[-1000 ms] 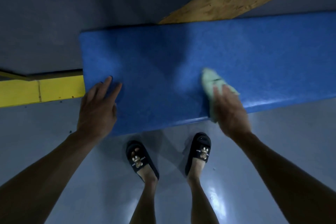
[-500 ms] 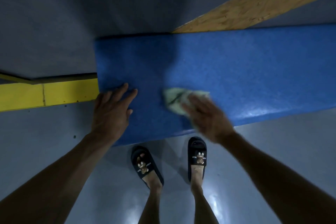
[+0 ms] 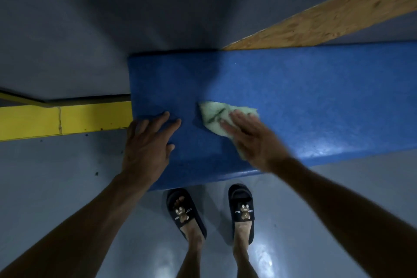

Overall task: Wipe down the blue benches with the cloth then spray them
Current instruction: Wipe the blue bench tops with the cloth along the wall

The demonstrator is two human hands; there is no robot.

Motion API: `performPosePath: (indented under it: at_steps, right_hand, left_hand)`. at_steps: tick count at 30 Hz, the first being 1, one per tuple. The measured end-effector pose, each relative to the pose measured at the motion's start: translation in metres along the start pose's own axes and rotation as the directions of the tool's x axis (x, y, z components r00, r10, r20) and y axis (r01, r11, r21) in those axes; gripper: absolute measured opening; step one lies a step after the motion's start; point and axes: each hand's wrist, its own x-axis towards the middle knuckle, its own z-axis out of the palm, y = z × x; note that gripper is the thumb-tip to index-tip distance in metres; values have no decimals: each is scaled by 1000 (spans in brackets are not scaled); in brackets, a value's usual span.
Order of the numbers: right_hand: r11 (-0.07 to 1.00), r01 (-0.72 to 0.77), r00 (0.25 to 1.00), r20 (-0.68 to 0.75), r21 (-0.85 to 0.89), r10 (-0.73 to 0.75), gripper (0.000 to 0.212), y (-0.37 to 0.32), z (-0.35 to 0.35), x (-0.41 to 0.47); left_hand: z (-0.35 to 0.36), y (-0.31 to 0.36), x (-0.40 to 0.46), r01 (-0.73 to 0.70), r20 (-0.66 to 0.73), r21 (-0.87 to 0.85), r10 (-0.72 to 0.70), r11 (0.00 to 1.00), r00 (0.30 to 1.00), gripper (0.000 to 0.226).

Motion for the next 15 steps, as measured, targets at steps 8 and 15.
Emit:
performPosePath:
  at_steps: [8,15]
  right_hand:
    - [451,-847,448,-79,280,891,64,20,-5,32]
    - [981,-82,997,15,174,80,56,-29,-10,57]
  left_hand:
    - [0,3,3,33,24,-4,-33,999,999,70]
    - [-6,1,9,45,63,-6,-45,999,997,70]
